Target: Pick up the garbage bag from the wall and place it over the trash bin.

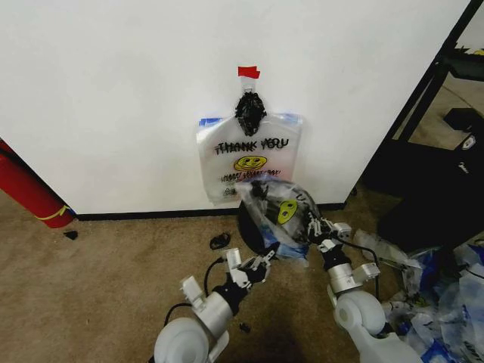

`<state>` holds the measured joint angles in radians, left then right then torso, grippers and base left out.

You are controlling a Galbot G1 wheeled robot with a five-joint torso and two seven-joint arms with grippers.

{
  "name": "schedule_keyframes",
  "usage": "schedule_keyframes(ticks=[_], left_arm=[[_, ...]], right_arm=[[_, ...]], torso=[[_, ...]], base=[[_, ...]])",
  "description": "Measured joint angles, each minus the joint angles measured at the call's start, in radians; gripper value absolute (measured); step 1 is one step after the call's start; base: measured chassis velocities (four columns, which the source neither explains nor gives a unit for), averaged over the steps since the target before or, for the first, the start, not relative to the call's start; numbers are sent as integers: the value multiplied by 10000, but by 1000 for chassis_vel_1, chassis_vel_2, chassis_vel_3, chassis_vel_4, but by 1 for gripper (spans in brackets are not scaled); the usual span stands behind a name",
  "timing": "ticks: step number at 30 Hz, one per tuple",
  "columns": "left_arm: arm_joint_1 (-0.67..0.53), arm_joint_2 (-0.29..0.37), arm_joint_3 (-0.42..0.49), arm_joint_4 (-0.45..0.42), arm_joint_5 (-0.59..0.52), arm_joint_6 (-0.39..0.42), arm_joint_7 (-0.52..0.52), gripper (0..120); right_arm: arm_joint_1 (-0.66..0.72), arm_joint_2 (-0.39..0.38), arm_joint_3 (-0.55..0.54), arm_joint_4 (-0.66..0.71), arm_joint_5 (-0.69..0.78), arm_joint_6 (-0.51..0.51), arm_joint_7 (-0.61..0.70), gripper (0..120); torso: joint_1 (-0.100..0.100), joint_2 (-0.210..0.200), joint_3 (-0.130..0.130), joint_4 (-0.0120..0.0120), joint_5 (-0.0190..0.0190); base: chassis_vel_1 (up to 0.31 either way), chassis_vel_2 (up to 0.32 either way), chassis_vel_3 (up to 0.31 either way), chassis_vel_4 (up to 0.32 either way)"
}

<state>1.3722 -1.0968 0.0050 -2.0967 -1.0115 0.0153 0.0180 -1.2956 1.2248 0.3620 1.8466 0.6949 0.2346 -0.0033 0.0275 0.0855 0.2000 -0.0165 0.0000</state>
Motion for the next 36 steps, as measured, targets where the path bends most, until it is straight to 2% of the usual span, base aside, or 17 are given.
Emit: schedule_keyframes(ticks=[4,10,17,20,27,36], left_arm=[[230,58,-50,294,896,-353,35,0],[268,-46,-153,545,1575,-641,9,0],[203,-178,-574,1165,2396,-1098,-42,0],[176,-181,-625,1327,2533,-1141,-55,0],[85,-372,-628,2092,3700,-1129,-305,0],[100,-529,-568,2544,4440,-1096,-478,0]], right_arm=[[-88,1,4,457,700,-316,608,1],[-316,-74,31,965,971,-752,1049,1],[-941,-542,305,1907,1257,-2262,2394,1],[-1061,-712,369,2023,1258,-2612,2617,1],[-1208,-1153,529,2519,1647,-3530,3162,1],[-1239,-1220,480,2712,1758,-3834,3330,1]], torso=[[0,0,0,0,-1],[0,0,0,0,0],[0,0,0,-1,1],[0,0,0,-2,1],[0,0,0,-1,0],[0,0,0,0,1]], base=[[0,0,0,0],[0,0,0,0],[0,0,0,0],[0,0,0,0],[0,0,0,0],[0,0,0,0]])
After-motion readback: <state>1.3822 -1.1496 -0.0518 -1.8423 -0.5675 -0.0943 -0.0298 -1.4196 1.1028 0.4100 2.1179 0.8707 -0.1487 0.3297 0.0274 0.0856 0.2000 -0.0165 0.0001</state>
